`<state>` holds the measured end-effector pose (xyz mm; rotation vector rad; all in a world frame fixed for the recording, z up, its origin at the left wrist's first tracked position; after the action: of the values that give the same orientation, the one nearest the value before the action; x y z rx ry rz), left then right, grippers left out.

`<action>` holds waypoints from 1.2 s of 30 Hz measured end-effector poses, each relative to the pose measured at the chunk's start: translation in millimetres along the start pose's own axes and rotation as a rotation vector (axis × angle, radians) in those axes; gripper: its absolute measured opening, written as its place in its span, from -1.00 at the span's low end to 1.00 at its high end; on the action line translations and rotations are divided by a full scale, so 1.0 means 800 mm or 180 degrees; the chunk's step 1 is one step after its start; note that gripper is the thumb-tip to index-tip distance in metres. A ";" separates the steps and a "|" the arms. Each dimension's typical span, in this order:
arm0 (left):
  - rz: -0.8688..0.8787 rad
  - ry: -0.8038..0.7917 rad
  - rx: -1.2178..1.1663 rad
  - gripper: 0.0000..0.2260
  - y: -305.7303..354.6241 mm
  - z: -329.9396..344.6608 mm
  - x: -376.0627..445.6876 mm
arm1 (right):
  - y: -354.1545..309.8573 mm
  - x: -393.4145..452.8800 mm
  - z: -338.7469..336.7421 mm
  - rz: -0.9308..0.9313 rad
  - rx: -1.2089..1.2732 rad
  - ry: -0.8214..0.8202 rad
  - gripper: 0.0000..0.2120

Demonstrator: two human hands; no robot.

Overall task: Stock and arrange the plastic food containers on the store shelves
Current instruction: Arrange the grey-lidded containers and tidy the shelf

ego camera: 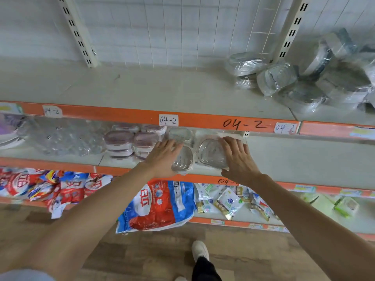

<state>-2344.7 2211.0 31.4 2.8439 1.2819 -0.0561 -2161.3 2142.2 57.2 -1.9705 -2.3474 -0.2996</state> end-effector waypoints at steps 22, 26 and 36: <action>-0.0746 0.0802 0.0059 -0.36 -0.072 0.118 0.149 | 0.062 0.121 0.210 0.0730 0.0626 0.0324 -0.31; -0.0734 0.0993 0.0145 -0.34 -0.083 0.141 0.194 | 0.079 0.160 0.241 0.0724 0.0646 0.0456 -0.41; -0.0569 0.0799 -0.0206 -0.44 -0.118 0.169 0.243 | 0.099 0.225 0.289 0.0305 0.0796 0.0222 -0.41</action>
<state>-2290.3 2414.6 -112.4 2.7417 1.5484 0.3437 -2098.5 2373.1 -129.4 -1.9126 -2.1221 -0.0638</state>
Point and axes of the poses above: each hand's wrist, its own x-axis towards the middle knuckle, its own z-axis out of the palm, y = z × x, the point moved 7 cm from there along x, towards the middle knuckle, and after that the axes turned 5 degrees about -x, right-handed, at the moved point
